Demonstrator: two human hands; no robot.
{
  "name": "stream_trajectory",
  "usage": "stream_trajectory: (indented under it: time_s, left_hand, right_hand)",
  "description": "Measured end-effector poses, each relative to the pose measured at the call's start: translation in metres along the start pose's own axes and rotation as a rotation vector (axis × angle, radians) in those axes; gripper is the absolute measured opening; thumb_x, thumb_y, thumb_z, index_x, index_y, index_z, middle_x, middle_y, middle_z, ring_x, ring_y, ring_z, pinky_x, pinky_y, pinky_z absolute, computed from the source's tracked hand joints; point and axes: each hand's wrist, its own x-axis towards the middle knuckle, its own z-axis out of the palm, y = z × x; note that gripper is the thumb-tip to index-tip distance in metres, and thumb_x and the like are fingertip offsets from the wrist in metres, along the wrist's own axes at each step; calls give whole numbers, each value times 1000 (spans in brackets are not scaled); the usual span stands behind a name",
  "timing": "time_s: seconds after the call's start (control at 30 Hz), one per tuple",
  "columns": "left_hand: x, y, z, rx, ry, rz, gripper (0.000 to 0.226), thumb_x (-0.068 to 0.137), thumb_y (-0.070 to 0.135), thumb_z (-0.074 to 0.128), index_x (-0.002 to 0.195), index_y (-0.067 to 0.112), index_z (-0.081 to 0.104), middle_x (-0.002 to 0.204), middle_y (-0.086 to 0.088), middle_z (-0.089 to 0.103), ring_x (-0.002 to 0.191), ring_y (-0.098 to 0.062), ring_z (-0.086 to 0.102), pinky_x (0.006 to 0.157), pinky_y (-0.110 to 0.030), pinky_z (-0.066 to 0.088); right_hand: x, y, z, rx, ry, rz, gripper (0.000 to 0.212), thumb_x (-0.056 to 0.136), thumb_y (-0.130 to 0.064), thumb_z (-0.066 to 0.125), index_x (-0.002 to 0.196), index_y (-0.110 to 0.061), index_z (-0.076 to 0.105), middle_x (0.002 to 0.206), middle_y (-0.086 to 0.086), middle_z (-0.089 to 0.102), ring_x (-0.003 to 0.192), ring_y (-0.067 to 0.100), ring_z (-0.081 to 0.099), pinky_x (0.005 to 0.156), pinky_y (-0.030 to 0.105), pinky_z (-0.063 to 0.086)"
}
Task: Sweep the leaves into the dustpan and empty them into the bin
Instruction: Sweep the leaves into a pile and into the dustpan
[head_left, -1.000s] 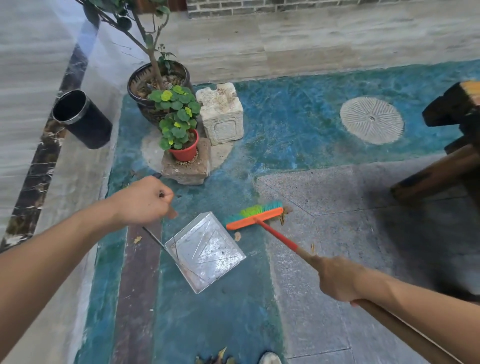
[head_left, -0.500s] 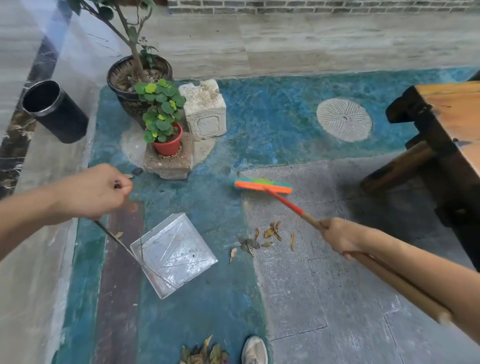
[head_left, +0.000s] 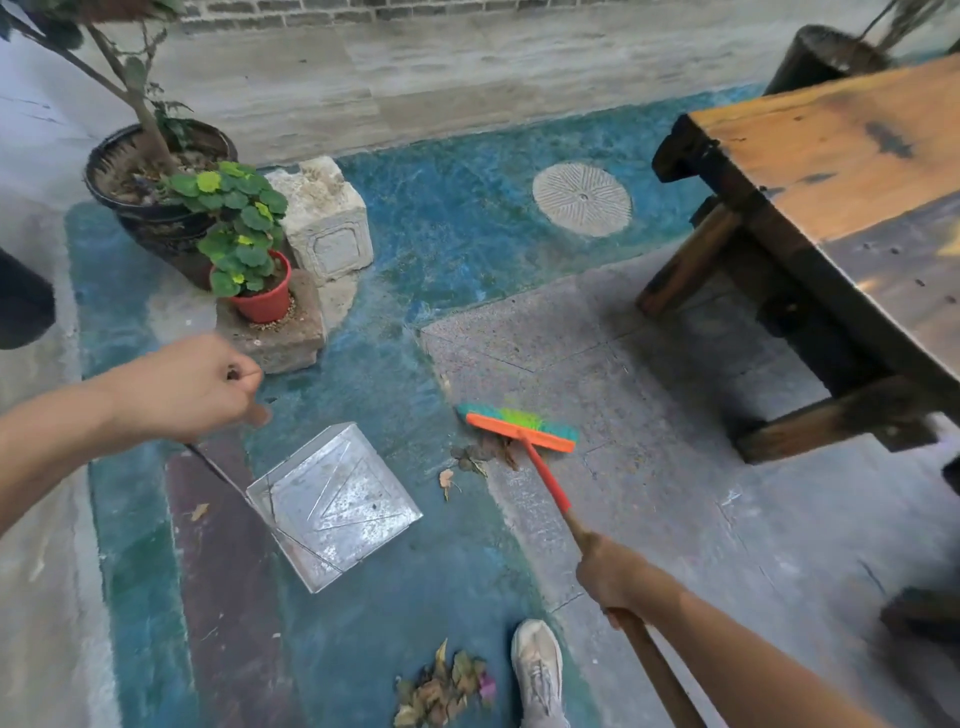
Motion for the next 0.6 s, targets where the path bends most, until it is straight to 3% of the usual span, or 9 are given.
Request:
stream_trajectory:
  time_s: [0.13, 0.2, 0.27, 0.33, 0.4, 0.5, 0.57, 0.6]
  left_hand:
    - [-17, 9, -6, 68, -72, 121, 57, 77, 4, 75, 50, 16, 27, 47, 4, 20, 43, -15, 17, 34, -19, 22]
    - [-23, 17, -7, 127, -86, 166, 57, 76, 6, 77, 49, 16, 28, 47, 3, 22, 45, -17, 19, 35, -20, 22]
    - [-27, 25, -4, 154, -93, 209, 57, 75, 4, 78, 48, 15, 29, 44, 4, 22, 43, -16, 19, 34, -19, 23]
    - [-34, 31, 0, 179, -87, 239, 55, 75, 3, 77, 48, 14, 30, 41, 6, 22, 40, -14, 17, 33, -17, 21]
    - [-40, 31, 4, 219, -74, 262, 53, 75, 6, 77, 49, 15, 31, 40, 7, 22, 39, -12, 17, 33, -18, 18]
    - [-51, 25, 9, 215, -68, 268, 53, 74, 3, 75, 49, 16, 30, 41, 8, 22, 38, -12, 19, 33, -17, 20]
    - [-59, 18, 13, 193, -48, 250, 52, 73, 0, 72, 49, 16, 29, 42, 7, 22, 36, -13, 20, 33, -17, 24]
    - [-65, 15, 16, 182, -41, 239, 51, 73, 0, 71, 49, 16, 29, 42, 6, 22, 37, -13, 21, 34, -18, 25]
  right_hand:
    - [-68, -13, 42, 118, -113, 29, 14, 85, 1, 44, 90, -10, 52, 69, 6, 58, 51, 22, 59, 31, 21, 42]
    - [-92, -15, 39, 175, -154, 5, 18, 86, -5, 52, 73, -16, 48, 63, 2, 52, 47, 13, 52, 33, 16, 39]
    - [-111, -16, 25, 180, -179, 0, 3, 77, -8, 55, 79, -10, 55, 52, 1, 53, 37, 10, 49, 35, 17, 37]
    - [-109, -11, 14, 341, -107, 31, 17, 87, -20, 45, 86, -5, 53, 43, 3, 52, 28, 13, 44, 33, 15, 33]
    - [-98, -14, 6, 428, -81, 83, 25, 98, -27, 39, 94, -5, 50, 50, 10, 52, 31, 17, 42, 37, 18, 36]
    - [-84, -37, 5, 313, 4, 58, 13, 93, -15, 54, 102, -6, 54, 62, 10, 58, 46, 20, 53, 46, 26, 44]
    - [-77, -49, 14, 221, 31, 51, 28, 80, 3, 57, 105, -9, 54, 50, 7, 60, 53, 23, 59, 51, 29, 46]
    - [-74, -51, 22, 175, 47, 22, 28, 79, 6, 53, 97, -14, 49, 41, 6, 59, 54, 25, 61, 49, 28, 46]
